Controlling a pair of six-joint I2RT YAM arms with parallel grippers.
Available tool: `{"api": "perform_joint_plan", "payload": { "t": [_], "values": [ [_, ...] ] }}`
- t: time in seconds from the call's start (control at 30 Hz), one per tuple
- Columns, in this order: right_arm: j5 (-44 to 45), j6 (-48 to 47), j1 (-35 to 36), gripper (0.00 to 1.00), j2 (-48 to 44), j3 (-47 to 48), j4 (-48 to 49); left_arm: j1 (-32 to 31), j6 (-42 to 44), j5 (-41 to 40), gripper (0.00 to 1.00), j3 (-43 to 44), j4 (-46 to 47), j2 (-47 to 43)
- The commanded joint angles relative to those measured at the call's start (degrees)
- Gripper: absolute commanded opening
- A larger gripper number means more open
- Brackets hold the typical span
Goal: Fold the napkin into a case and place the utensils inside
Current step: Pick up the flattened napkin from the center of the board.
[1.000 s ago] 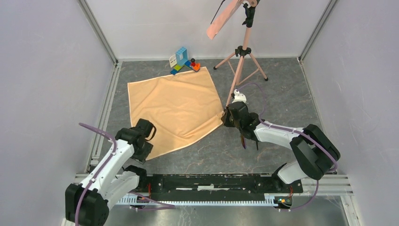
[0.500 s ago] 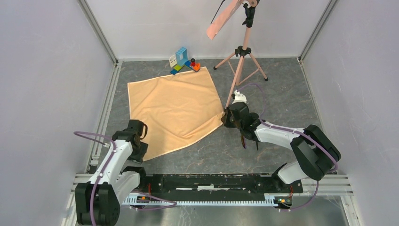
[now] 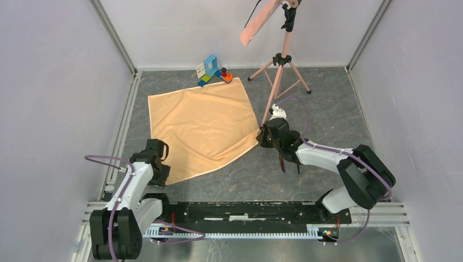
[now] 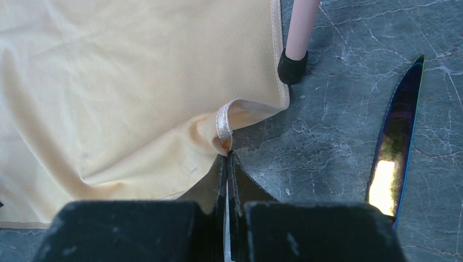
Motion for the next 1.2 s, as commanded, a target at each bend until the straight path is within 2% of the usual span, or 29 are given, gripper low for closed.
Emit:
{"api": "perform_joint_plan", "payload": {
  "t": [0.0,0.13,0.3,0.37,0.5,0.67,0.87,1.07,1.1,1.13,1.17],
  "values": [
    [0.2,0.0,-0.2,0.00,-1.4,-0.2,2.1,1.2,0.9,-1.1,0.51,0.2,1.6,0.1],
    [0.4,0.0,-0.2,0.00,-1.6,-0.3,2.1,1.3,0.8,-1.4,0.43,0.4,2.2,0.4],
    [0.5,0.1,-0.3,0.00,-2.1,-0.3,1.8,1.2,1.2,-1.6,0.41,0.4,2.9,0.5],
    [0.6,0.1,-0.3,0.00,-2.4,-0.4,1.9,1.2,1.4,-1.6,0.42,0.3,3.2,0.4],
    [1.0,-0.1,-0.3,0.00,-3.0,-0.6,1.9,1.3,2.5,-1.1,0.55,0.4,3.1,0.4],
    [1.3,0.0,-0.3,0.00,-3.4,-1.0,2.2,1.3,0.6,-0.8,0.57,0.2,3.1,0.3],
    [1.3,0.2,-0.3,0.00,-3.3,-1.1,2.2,1.3,-0.9,4.0,0.44,-6.0,15.0,0.8],
    [1.8,-0.1,-0.4,0.00,-3.8,-1.1,2.0,1.4,-0.3,-0.4,0.31,-6.4,14.0,-0.5],
    [1.8,-0.1,-0.4,0.00,-3.8,-1.2,2.0,1.3,-0.1,-0.2,0.25,-6.5,14.0,-0.9],
    [1.8,-0.1,-0.4,0.00,-3.7,-1.1,2.1,1.3,0.2,-0.1,0.14,-6.3,13.9,-1.2],
    [1.7,-0.2,-0.5,0.00,-3.7,-1.1,2.1,1.3,0.5,0.1,0.08,-5.9,13.6,-1.6]
  ]
}}
